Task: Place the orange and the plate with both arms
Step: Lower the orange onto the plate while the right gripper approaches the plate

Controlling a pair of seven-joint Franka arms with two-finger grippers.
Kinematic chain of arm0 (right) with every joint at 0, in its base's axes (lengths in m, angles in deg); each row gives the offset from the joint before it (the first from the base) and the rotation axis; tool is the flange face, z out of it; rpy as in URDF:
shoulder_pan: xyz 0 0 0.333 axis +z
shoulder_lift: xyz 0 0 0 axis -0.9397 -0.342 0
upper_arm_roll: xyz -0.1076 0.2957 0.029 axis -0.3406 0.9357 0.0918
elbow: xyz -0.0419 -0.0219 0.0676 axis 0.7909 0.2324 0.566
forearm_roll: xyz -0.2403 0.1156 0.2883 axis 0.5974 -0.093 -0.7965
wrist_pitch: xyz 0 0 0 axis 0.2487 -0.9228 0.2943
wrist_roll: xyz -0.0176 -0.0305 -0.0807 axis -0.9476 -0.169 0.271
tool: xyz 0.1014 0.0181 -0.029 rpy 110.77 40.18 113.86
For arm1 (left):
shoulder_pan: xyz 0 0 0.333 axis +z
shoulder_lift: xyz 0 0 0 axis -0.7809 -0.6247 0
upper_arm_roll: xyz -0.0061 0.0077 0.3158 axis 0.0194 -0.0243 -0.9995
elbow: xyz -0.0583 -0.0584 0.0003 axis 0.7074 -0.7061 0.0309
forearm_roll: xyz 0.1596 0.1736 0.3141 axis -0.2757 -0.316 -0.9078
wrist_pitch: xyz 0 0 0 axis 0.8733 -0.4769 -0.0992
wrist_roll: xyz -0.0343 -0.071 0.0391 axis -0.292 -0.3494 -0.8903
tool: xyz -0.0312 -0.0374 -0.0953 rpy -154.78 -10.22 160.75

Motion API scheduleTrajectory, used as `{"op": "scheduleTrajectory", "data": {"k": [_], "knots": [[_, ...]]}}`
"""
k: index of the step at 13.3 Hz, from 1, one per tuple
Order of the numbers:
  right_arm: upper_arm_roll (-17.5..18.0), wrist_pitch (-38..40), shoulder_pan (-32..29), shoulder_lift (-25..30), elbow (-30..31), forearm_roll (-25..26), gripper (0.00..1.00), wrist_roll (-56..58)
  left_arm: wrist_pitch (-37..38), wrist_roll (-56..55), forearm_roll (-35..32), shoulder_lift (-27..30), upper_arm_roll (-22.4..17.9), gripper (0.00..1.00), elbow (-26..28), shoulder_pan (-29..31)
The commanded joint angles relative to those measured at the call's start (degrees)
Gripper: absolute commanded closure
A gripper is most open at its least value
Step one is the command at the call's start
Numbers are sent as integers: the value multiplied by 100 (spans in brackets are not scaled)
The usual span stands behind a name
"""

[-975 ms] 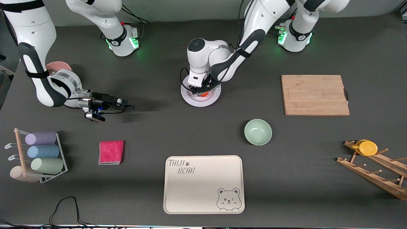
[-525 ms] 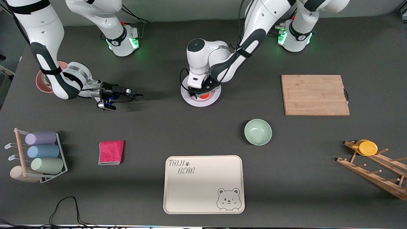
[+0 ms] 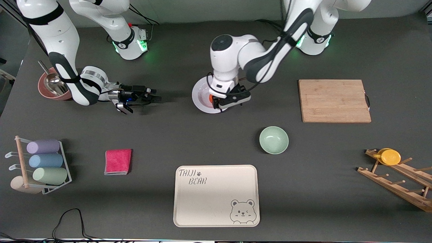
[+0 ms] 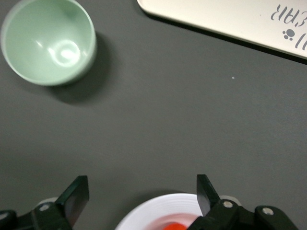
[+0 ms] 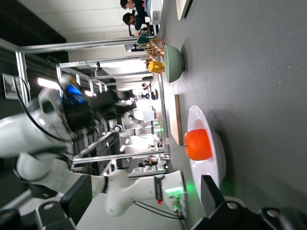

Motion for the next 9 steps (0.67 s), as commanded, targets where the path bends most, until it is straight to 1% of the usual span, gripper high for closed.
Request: {"op": "scheduleTrajectory", "data": {"k": [1, 2, 3, 4, 6, 7, 9], "knots": [[297, -65, 312, -308, -115, -600, 0, 576, 376, 2147, 1114, 1243, 30, 0, 664, 834], [333, -65, 583, -378, -176, -1003, 0, 733, 779, 3026, 1528, 1534, 4, 0, 638, 1168], [333, -74, 803, -466, -220, -1259, 0, 882, 1018, 3670, 1880, 1797, -5, 0, 638, 1536], [333, -109, 945, -562, -308, -1384, 0, 901, 1247, 4094, 2145, 2070, -5, 0, 638, 1897], [333, -284, 1261, -651, -414, -1717, 0, 901, 1923, 4597, 2191, 2370, -57, 0, 481, 2259], [333, -285, 1350, -721, -466, -1797, 0, 919, 2135, 4878, 2191, 2502, -206, 0, 427, 2374], [333, -329, 1508, -844, -528, -1955, 0, 1103, 2381, 5746, 2191, 2748, -880, 0, 392, 2410]]}}
